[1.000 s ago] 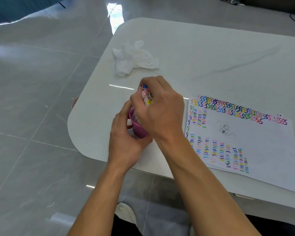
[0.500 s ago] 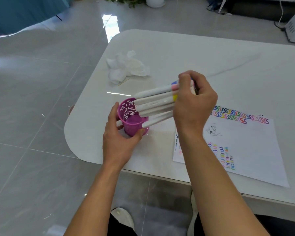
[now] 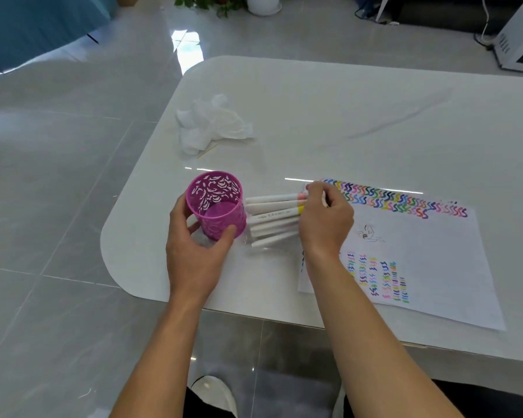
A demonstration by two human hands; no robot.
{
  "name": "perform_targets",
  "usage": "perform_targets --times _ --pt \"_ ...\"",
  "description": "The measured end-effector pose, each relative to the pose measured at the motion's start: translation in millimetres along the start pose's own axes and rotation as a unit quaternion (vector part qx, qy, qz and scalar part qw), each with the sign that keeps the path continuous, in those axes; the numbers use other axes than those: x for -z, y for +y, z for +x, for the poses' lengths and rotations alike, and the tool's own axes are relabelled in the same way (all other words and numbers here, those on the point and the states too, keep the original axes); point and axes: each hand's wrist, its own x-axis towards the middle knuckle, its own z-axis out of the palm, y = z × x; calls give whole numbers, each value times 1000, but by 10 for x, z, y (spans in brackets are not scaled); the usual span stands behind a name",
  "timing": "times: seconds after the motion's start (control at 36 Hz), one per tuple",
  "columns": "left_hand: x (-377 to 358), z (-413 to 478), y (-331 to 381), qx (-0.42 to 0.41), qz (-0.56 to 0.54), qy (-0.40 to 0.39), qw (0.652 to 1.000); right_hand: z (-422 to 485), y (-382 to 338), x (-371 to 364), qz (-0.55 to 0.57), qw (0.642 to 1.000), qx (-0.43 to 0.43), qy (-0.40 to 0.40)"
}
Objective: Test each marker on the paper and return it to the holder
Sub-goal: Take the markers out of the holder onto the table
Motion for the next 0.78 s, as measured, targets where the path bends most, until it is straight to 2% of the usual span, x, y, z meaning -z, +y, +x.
perform_targets --times 0.33,0.78 --pt "8 -8 16 4 6 2 1000 36 95 -163 -60 998 6 -6" --pt "-46 -76 67 15 17 13 1000 -53 191 -88 -128 986 108 -28"
